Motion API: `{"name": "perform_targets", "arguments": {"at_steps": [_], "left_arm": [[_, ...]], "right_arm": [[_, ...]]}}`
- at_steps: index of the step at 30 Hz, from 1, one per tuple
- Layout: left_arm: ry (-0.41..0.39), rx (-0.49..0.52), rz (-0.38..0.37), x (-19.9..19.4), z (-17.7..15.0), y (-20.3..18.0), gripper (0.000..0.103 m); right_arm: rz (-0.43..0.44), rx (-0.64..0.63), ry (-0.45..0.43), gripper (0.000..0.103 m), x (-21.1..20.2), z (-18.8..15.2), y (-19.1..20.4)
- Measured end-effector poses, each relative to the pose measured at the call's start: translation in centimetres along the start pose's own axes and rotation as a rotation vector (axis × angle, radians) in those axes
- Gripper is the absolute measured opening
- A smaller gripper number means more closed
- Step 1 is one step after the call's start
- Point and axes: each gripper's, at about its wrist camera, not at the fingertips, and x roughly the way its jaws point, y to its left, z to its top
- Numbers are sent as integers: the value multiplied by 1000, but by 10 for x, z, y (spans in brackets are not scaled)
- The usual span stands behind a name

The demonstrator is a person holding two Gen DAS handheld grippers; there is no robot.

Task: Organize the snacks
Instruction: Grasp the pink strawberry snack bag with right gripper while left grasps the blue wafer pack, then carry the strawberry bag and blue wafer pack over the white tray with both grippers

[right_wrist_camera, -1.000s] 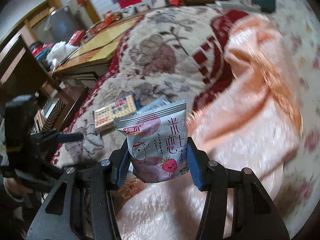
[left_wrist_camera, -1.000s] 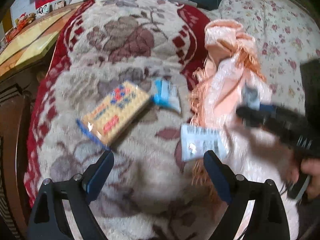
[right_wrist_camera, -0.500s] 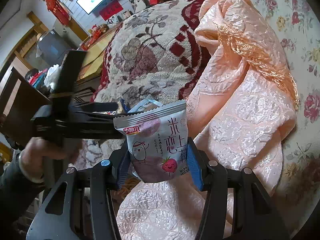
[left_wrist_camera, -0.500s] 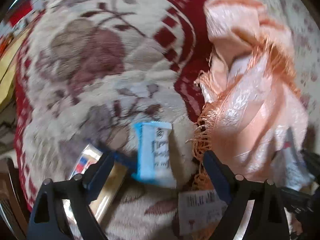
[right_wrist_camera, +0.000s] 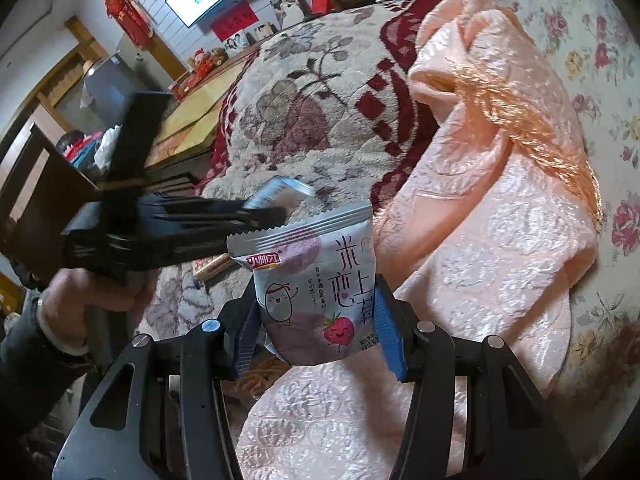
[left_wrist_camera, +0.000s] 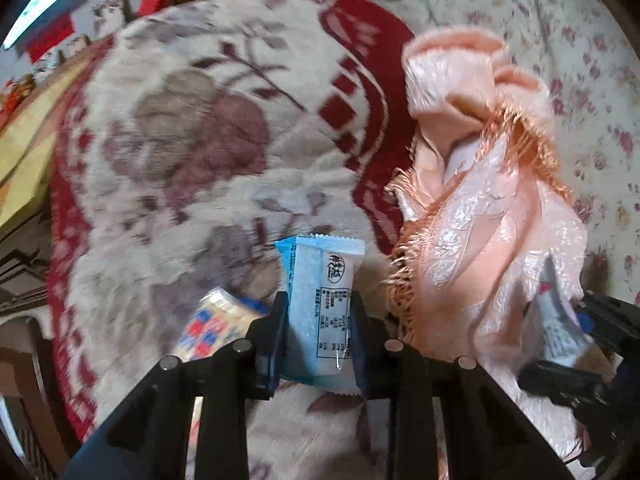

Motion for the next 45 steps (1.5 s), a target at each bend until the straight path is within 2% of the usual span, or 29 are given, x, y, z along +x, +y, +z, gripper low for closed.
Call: {"name": "perform_targets", "arguments": {"at_steps": [9,14,19,26,45], "left_arm": [[-73,-93,68,-53,-68,33,30],[-103,-135,110,-75,-108,50,30],[-137,-155,166,-96,-139,63,30],[-172,-201,203,-121,-173,83,30],[-217,-360,264,-166,-245,143,30]], "right_arm": [[-114,-119,30,51,17,-17,54],[-125,-147,20,51,25,-34,90],[-116,-146,20,51,38,-57,124],[-88,-127,45,51,53,-82,159],[-38,-249,97,51,69,-101,252]]}}
